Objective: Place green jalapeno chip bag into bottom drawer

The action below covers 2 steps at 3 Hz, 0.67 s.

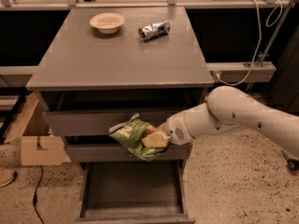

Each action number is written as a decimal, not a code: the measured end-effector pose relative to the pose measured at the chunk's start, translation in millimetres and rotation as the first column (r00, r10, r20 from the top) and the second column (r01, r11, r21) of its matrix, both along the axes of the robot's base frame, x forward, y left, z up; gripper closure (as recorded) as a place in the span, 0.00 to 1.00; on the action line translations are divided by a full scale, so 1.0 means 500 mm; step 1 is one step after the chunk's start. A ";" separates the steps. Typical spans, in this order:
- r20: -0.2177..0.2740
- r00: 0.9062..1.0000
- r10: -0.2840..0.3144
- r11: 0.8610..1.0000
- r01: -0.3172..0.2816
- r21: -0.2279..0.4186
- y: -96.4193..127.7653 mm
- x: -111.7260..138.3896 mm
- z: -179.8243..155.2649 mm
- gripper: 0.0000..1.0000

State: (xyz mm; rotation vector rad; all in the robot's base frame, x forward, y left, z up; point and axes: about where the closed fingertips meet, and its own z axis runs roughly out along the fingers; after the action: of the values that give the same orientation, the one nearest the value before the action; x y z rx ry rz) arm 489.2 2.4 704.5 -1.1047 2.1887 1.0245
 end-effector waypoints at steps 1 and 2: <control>-0.010 1.000 0.008 1.000 -0.008 0.015 0.010 -0.003 -0.016 1.00; -0.026 0.993 0.113 0.989 -0.110 0.095 0.116 -0.023 -0.098 1.00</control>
Offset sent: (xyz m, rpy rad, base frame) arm -0.0251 0.1276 -0.1437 0.2506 0.1194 0.2652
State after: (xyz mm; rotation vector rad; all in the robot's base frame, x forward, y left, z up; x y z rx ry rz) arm 477.5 60.4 655.2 -1.1863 2.1001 1.1872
